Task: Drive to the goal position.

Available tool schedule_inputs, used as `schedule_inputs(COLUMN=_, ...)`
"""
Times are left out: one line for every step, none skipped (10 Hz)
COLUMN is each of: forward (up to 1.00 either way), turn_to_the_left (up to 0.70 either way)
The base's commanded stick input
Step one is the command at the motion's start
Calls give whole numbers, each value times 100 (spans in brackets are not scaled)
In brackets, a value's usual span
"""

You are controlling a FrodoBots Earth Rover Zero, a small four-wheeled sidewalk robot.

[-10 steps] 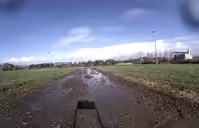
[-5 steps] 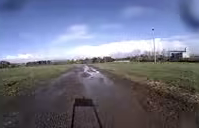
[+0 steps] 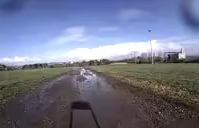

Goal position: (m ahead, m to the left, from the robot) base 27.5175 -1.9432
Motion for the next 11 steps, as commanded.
schedule_inputs(forward=70, turn_to_the_left=35)
schedule_inputs(forward=70, turn_to_the_left=35)
schedule_inputs(forward=70, turn_to_the_left=35)
schedule_inputs(forward=70, turn_to_the_left=35)
schedule_inputs(forward=70, turn_to_the_left=35)
schedule_inputs(forward=70, turn_to_the_left=35)
schedule_inputs(forward=70, turn_to_the_left=35)
schedule_inputs(forward=70, turn_to_the_left=35)
schedule_inputs(forward=70, turn_to_the_left=35)
schedule_inputs(forward=70, turn_to_the_left=35)
schedule_inputs(forward=70, turn_to_the_left=34)
